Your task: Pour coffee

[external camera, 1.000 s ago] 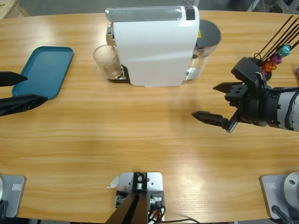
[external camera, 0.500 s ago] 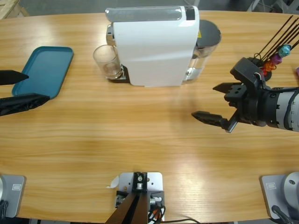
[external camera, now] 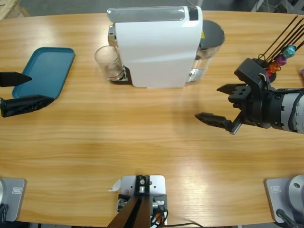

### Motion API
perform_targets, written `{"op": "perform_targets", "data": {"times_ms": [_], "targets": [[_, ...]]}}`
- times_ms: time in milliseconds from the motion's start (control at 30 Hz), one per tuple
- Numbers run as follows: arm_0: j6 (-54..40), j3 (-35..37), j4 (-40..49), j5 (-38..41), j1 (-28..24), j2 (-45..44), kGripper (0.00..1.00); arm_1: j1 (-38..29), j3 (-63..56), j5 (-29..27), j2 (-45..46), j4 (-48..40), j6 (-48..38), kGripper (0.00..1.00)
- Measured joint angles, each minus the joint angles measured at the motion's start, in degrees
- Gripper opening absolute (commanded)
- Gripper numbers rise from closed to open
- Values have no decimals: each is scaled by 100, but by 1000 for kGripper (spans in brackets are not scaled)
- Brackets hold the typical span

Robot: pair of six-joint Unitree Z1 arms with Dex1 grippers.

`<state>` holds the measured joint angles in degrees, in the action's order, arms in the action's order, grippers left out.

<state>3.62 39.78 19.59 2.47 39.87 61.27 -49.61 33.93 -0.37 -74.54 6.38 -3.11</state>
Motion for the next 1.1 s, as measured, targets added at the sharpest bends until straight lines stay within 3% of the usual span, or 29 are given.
{"op": "perform_targets", "data": {"times_ms": [267,567,1100], "targets": [[-38,-99,-278,-251,63,77,989,0,0,-3,0,0,0,1000],[-1072,-549,-1166,-693,110,49,991,0,0,-3,0,0,0,1000],[-809,-679,-1366,-897,110,-2,987,0,0,-3,0,0,0,1000]]}}
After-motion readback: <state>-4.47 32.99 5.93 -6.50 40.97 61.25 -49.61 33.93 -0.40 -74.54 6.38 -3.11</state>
